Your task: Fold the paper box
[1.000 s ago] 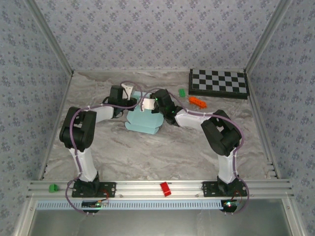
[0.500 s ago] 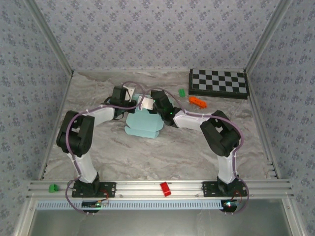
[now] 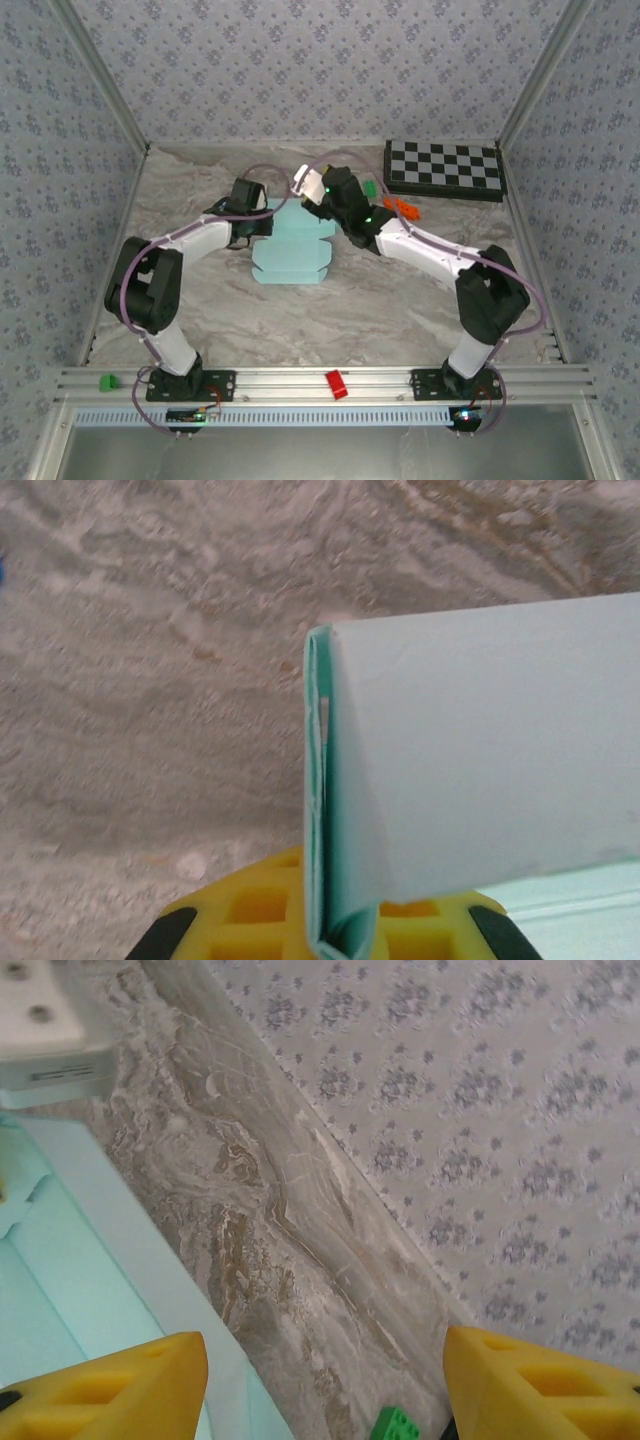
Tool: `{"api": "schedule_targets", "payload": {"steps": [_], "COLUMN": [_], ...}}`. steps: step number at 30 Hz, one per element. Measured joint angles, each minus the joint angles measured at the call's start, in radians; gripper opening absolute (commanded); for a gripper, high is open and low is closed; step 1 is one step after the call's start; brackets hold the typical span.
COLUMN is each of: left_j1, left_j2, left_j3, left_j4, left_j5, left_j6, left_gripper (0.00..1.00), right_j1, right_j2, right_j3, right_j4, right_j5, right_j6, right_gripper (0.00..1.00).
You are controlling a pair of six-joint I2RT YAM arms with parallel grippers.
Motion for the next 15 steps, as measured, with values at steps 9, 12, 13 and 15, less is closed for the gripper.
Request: {"api": "schedule_targets", "payload": {"steps": [9,12,13,15], "left_j1": [-0.008,-0.013,-0.014,-0.014], "left_j2": [-0.068,-0.098,-0.105,-0.114], "left_j3": [0.026,0.026,0.026,0.026], "left_j4": [-0.15,-0.181,-0.19,-0.205], "left_j5": [-0.01,-0.009,-0.009,-0.008], "left_j6": [-0.113,-0.146,-0.155,-0.169], "left_gripper": [0.0,0.0,0.0,0.0], "right_j1": [-0.061,-0.069,-0.069,-0.069], "right_j2": [-0.015,-0.015,-0.014,-0.013], "right_j3": [0.161,0.168,0.168,0.17], "right_j4": [-0.315,-0.364,-0.381,-0.411], "right_j5": [-0.011,-0.016,-0.024,-0.038], "right_j6": [0.333,0.399,0.419,0.455], "right_gripper": [0.65,0.64,0.63,0.62]}}
